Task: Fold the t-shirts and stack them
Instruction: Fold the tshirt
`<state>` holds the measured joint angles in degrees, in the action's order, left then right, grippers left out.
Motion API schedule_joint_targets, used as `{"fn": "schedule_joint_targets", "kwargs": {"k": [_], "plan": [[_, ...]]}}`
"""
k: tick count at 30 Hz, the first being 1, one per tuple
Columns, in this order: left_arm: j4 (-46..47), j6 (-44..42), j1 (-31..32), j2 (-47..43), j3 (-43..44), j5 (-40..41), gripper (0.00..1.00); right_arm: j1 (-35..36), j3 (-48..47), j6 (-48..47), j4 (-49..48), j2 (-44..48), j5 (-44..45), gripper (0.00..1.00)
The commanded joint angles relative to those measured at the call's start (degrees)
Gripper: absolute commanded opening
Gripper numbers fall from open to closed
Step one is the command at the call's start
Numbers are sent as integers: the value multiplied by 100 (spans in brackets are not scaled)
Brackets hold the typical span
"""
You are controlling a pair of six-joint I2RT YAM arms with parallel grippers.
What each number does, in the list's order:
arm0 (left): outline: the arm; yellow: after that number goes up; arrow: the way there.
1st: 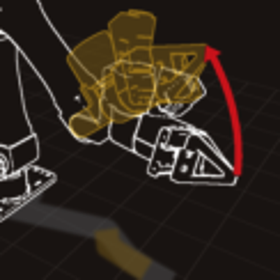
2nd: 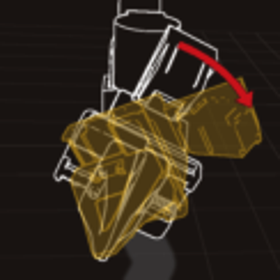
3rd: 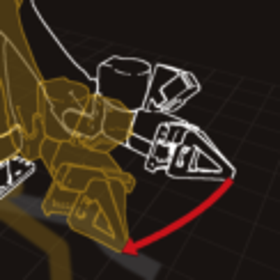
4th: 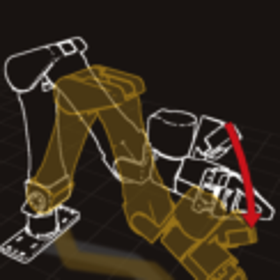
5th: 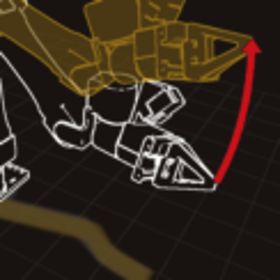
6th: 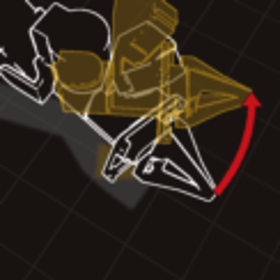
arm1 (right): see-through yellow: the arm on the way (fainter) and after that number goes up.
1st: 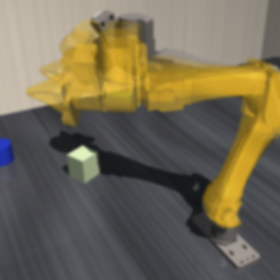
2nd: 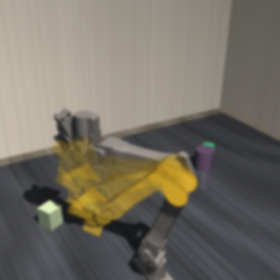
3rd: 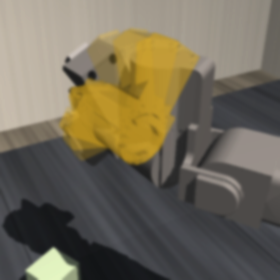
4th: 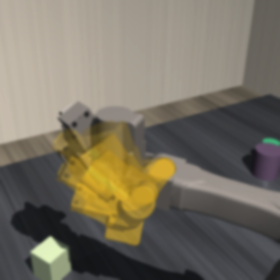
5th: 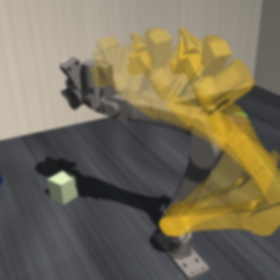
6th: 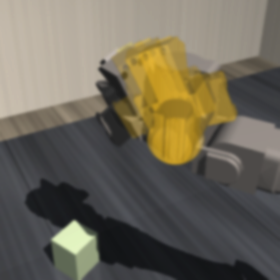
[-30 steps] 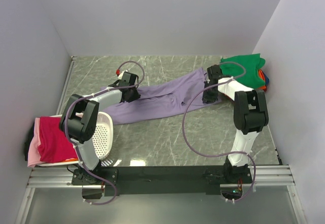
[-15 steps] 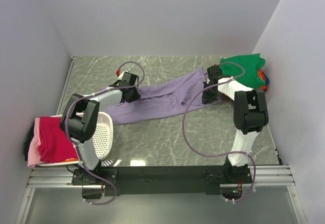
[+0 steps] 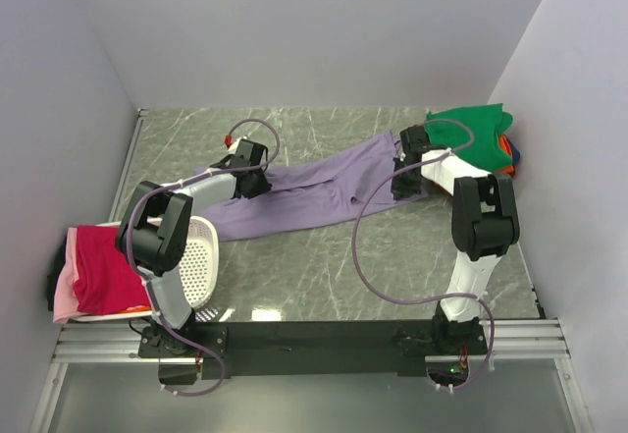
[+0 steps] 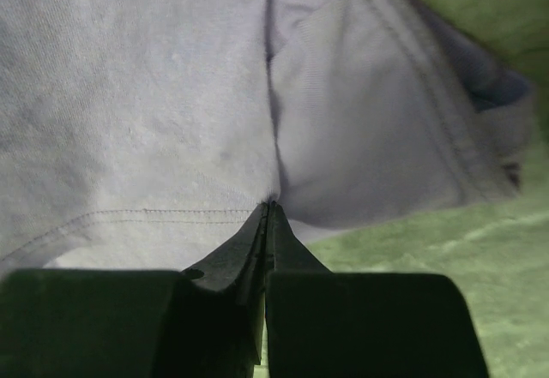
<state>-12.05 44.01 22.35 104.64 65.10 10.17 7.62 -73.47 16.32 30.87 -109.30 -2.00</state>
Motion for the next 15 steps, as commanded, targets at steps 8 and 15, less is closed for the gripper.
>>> {"fn": "schedule_joint_targets", "kwargs": {"k": [8, 15], "plan": [[36, -94, -11, -14, -33, 28, 30, -85, -378, -260, 340, 479, 1026, 0], [28, -121, -11, -23, -50, 20, 30, -94, -422, -313, 446, 444, 1474, 0]]}}
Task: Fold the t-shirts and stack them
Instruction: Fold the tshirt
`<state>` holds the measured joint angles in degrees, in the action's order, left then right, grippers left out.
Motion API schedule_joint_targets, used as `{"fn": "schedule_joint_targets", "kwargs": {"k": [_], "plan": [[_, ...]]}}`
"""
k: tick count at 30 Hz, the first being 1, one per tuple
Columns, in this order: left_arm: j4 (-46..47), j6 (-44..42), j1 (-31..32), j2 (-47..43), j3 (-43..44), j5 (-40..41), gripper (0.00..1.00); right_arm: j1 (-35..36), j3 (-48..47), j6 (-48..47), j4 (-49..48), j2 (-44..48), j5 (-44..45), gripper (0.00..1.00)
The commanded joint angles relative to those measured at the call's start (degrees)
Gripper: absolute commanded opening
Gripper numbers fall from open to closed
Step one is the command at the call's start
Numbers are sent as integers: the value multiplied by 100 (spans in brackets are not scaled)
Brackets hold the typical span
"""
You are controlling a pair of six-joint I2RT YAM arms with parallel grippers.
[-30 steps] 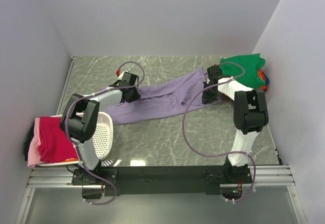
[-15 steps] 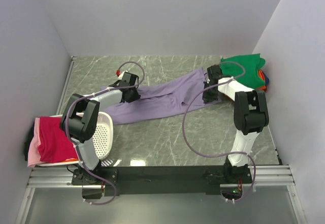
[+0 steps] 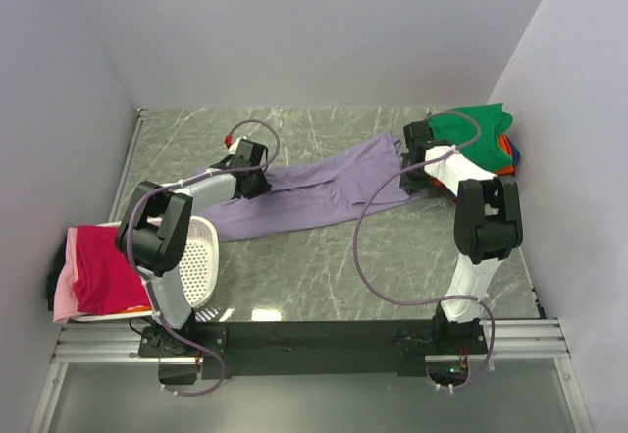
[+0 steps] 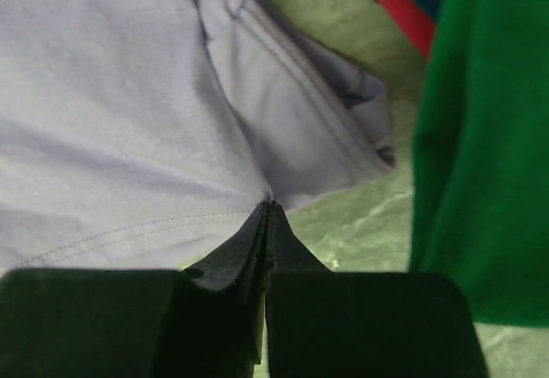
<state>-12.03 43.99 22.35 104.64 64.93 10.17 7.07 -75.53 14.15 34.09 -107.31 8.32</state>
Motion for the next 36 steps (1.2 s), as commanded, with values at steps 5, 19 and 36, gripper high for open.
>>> {"fn": "schedule_joint_targets", "kwargs": {"k": [5, 19, 36], "plan": [[60, -127, -11, -58, -50, 20, 29, -48, -217, -88, 151, 210, 460, 0], [219, -373, -2, -797, -287, 652, 30, 75, -393, 52, -103, 694, -259, 42], [508, -251, 120, -383, -945, 416, 29, 444, -2315, 343, 167, -1684, -990, 36]]}}
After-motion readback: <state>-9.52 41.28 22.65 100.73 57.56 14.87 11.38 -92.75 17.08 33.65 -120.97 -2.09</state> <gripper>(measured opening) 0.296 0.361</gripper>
